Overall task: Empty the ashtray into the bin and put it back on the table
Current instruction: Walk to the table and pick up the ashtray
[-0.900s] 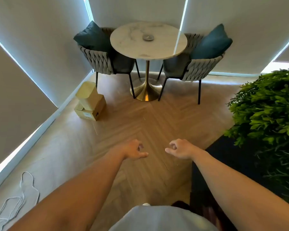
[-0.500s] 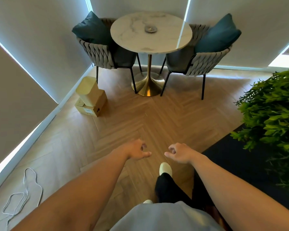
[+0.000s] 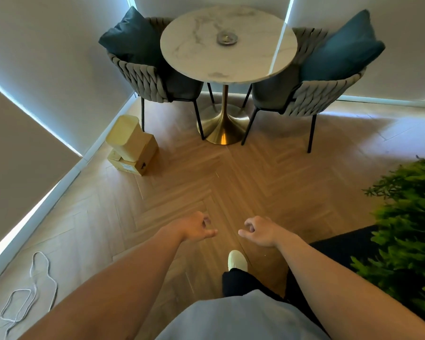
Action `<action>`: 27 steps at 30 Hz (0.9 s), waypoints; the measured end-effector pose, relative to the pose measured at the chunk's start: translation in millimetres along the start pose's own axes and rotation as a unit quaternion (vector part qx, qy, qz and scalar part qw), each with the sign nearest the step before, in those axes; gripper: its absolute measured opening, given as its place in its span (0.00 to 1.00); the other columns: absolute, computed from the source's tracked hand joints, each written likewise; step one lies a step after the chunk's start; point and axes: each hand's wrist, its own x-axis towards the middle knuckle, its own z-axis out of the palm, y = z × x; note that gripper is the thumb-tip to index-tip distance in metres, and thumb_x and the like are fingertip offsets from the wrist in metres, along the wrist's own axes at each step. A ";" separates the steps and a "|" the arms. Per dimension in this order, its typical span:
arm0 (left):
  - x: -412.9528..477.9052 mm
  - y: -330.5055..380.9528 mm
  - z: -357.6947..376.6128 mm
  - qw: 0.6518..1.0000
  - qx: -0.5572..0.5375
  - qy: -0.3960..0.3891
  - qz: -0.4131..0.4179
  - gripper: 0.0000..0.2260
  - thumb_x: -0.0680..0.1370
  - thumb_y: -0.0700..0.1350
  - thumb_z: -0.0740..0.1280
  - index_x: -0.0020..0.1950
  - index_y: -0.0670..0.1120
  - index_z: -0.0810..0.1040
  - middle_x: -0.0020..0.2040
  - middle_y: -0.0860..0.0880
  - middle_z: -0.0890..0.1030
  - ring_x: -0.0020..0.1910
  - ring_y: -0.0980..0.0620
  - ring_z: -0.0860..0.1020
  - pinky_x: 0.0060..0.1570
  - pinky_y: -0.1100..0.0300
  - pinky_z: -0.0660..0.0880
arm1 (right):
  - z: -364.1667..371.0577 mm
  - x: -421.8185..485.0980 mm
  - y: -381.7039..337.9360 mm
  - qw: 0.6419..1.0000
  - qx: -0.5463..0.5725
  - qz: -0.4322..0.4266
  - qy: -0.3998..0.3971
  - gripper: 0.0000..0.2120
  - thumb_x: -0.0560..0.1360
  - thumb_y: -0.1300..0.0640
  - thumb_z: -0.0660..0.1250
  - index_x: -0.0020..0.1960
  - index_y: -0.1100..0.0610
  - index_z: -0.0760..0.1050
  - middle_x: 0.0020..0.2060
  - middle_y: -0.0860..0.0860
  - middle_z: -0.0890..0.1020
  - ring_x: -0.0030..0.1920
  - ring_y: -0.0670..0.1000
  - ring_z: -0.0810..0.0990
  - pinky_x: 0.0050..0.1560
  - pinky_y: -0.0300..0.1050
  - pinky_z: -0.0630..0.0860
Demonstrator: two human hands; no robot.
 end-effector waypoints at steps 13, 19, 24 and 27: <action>73.3 37.6 -65.4 0.998 -0.055 0.026 0.000 0.24 0.76 0.60 0.67 0.66 0.46 0.75 0.60 0.47 0.79 0.56 0.50 0.77 0.57 0.56 0.73 | -104.7 69.2 15.8 0.999 -0.009 0.013 -0.036 0.32 0.77 0.37 0.61 0.75 0.53 0.65 0.70 0.54 0.73 0.69 0.56 0.73 0.66 0.54 0.72; 114.2 40.3 -108.4 0.997 -0.072 0.022 0.003 0.22 0.76 0.58 0.68 0.64 0.45 0.75 0.60 0.46 0.79 0.55 0.50 0.77 0.55 0.57 0.72 | -144.7 108.1 3.5 0.999 -0.016 0.008 -0.031 0.32 0.77 0.37 0.62 0.74 0.55 0.67 0.69 0.55 0.74 0.68 0.55 0.73 0.66 0.52 0.72; 157.6 33.1 -153.8 0.998 -0.054 0.004 0.023 0.21 0.77 0.59 0.67 0.63 0.47 0.76 0.59 0.48 0.79 0.54 0.51 0.77 0.52 0.59 0.71 | -177.4 150.3 -14.0 0.999 -0.013 0.020 -0.030 0.31 0.78 0.38 0.61 0.74 0.55 0.66 0.70 0.55 0.73 0.69 0.55 0.72 0.67 0.52 0.71; 186.3 25.9 -191.1 0.999 -0.046 -0.002 0.022 0.21 0.77 0.59 0.67 0.63 0.47 0.76 0.59 0.48 0.79 0.55 0.50 0.77 0.55 0.56 0.74 | -200.2 177.8 -30.1 0.999 -0.004 0.029 -0.030 0.32 0.78 0.38 0.61 0.75 0.55 0.66 0.71 0.55 0.72 0.70 0.56 0.71 0.68 0.53 0.71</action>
